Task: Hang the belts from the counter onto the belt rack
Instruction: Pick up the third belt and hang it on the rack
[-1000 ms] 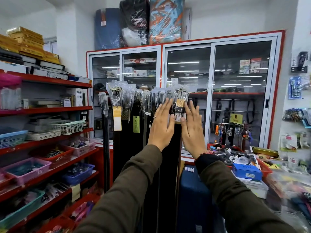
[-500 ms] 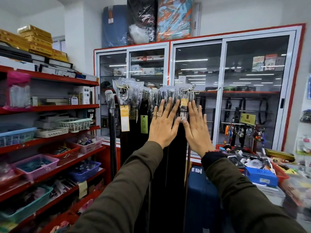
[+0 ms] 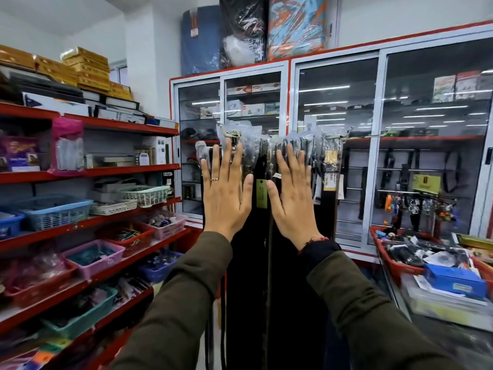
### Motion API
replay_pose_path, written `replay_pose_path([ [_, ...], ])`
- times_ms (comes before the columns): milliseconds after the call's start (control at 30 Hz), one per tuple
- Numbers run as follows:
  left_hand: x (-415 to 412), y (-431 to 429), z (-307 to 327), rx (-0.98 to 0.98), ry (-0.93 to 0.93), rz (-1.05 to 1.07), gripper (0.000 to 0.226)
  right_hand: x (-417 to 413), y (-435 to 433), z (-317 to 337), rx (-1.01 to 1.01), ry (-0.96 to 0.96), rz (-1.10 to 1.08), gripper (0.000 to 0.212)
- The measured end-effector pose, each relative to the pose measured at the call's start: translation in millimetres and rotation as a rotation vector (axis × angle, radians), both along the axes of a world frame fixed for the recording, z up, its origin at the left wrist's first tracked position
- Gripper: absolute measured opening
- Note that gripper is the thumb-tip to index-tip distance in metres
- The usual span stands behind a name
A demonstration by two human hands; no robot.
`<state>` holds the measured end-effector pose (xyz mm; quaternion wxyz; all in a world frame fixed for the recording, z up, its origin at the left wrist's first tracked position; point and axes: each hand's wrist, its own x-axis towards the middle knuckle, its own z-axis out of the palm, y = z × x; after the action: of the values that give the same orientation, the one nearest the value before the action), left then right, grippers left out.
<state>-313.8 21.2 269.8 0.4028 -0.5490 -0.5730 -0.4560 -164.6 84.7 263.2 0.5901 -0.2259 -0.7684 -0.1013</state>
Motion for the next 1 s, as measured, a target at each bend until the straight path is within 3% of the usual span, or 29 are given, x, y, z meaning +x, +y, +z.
replay_pose_path([
  [367, -43.3, -9.5, -16.6, -0.127, 0.036, -0.145, 0.060, -56.2, -15.6, -16.9, -0.052, -0.215, -0.003, 0.057],
  [733, -56.9, 11.8, -12.4, -0.259, 0.056, -0.178, 0.061, -65.3, -3.0, -15.5, -0.043, -0.268, -0.213, 0.063],
  [1000, -60.5, 8.2, -15.1, -0.241, 0.077, -0.168, 0.062, -59.1, 0.9, -23.0, -0.071, -0.270, -0.168, 0.068],
])
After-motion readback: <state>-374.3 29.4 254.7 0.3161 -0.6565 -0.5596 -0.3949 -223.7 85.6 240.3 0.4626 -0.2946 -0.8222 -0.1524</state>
